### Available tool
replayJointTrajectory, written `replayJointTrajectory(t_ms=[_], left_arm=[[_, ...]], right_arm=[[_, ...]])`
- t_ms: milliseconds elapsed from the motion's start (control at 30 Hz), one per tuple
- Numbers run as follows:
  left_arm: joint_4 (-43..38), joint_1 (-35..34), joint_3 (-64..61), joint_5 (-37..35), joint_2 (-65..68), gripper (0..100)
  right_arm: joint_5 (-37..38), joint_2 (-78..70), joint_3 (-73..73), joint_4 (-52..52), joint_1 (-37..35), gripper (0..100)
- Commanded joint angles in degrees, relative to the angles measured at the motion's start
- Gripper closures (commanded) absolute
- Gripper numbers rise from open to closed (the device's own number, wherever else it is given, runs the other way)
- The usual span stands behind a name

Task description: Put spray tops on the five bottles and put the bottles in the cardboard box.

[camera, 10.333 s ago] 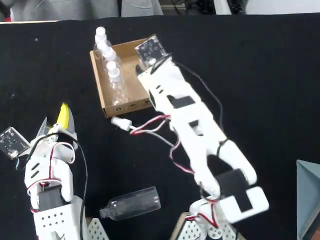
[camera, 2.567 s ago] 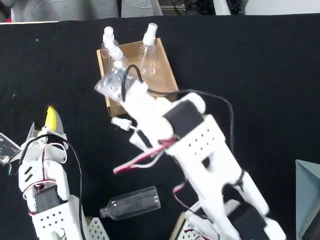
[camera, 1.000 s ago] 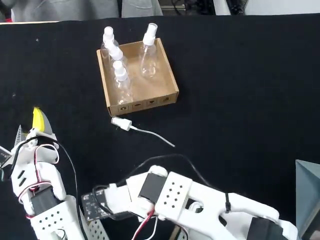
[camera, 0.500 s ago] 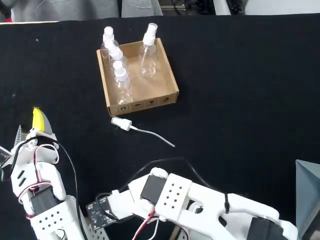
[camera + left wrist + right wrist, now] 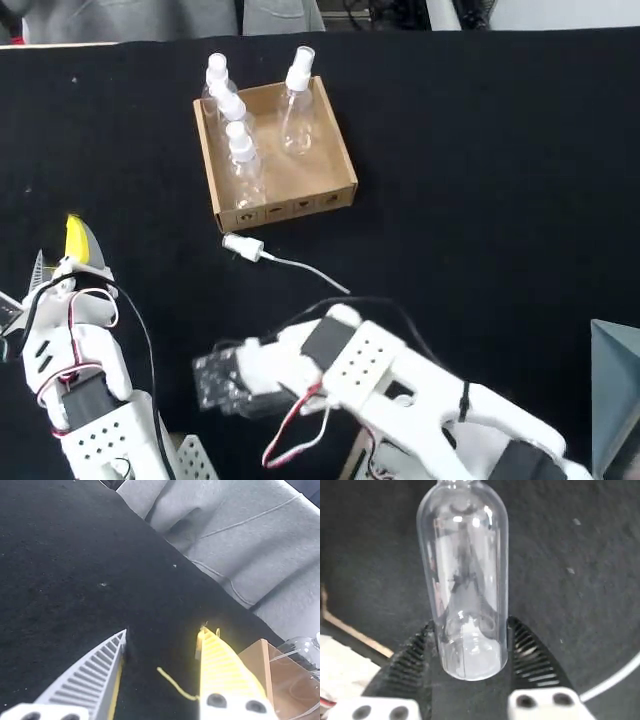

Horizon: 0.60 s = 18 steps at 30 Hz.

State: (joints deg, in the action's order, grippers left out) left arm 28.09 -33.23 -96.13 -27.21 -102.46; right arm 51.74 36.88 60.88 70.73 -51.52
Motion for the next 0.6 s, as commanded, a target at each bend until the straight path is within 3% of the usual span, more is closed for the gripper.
replayJointTrajectory(t_ms=[0,167,367,567], left_arm=[[-1.6,-0.5,-1.3,0.2,-0.9,79],[-1.6,-0.5,-1.3,0.2,-0.9,79],[-1.7,-0.4,-1.3,0.2,-0.9,79],[-1.7,-0.4,-1.3,0.3,-0.9,79]], right_arm=[[0.8,2.4,-3.5,-0.8,7.4,92.8],[0.5,2.1,-5.6,-0.8,13.5,92.8],[0.2,2.1,-6.4,-0.7,14.2,92.3],[-6.2,2.1,-9.5,2.4,14.2,73.0]])
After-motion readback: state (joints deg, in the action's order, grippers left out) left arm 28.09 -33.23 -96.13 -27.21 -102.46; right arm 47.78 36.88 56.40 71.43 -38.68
